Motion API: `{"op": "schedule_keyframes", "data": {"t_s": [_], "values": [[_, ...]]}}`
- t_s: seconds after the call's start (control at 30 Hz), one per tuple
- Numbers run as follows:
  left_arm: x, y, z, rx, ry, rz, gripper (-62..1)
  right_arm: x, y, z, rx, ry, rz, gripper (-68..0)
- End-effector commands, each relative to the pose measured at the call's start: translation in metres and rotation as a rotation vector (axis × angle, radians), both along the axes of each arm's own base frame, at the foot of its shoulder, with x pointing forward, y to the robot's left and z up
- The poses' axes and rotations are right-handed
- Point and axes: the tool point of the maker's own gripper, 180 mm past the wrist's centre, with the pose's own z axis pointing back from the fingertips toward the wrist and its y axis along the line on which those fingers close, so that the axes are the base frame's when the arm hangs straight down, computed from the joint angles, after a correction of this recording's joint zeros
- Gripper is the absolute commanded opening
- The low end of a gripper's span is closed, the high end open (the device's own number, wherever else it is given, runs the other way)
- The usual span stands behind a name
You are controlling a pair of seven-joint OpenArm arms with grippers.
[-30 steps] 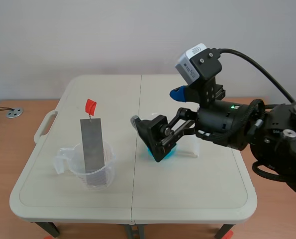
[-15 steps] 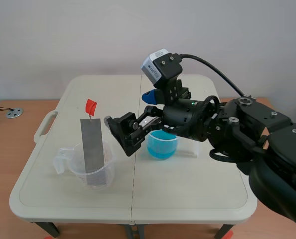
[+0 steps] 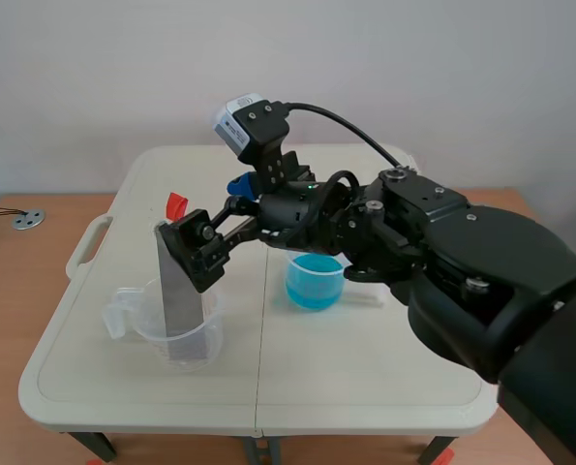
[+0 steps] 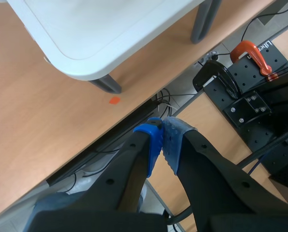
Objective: Hold the metal plate by the orange handle, dip it into the blue solution, take it out and point at it, then put the plate back in the beaker on the left.
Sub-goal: 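Lift the metal plate out of the left beaker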
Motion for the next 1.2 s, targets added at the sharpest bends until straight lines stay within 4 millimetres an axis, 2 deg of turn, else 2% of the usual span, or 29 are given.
{"op": "schedule_keyframes", "data": {"t_s": [0.0,0.2,0.53,0.77,0.9,1.1,1.17], "values": [[0.002,-0.004,0.005,-0.021,-0.016,0.003,-59.3,0.007,0.01,0.018,0.032,-0.035,0.014,-1.2],[0.002,-0.004,0.005,-0.021,-0.016,0.003,-59.3,0.005,0.026,0.012,0.027,-0.012,0.04,-1.2],[0.002,-0.004,0.005,-0.021,-0.016,0.003,-59.3,0.004,0.036,0.017,0.055,-0.009,0.046,-1.9],[0.002,-0.004,0.005,-0.021,-0.016,0.003,-59.3,0.004,0.036,0.016,0.046,-0.004,0.047,-16.6],[0.002,-0.004,0.005,-0.021,-0.016,0.003,-59.3,0.004,0.036,0.013,0.034,0.003,0.048,-28.8],[0.002,-0.004,0.004,-0.021,-0.015,0.002,-59.3,0.003,0.035,0.012,0.028,0.007,0.049,-31.5],[0.002,-0.004,0.004,-0.021,-0.015,0.002,-59.3,0.004,0.035,0.012,0.027,0.007,0.047,-35.5]]}}
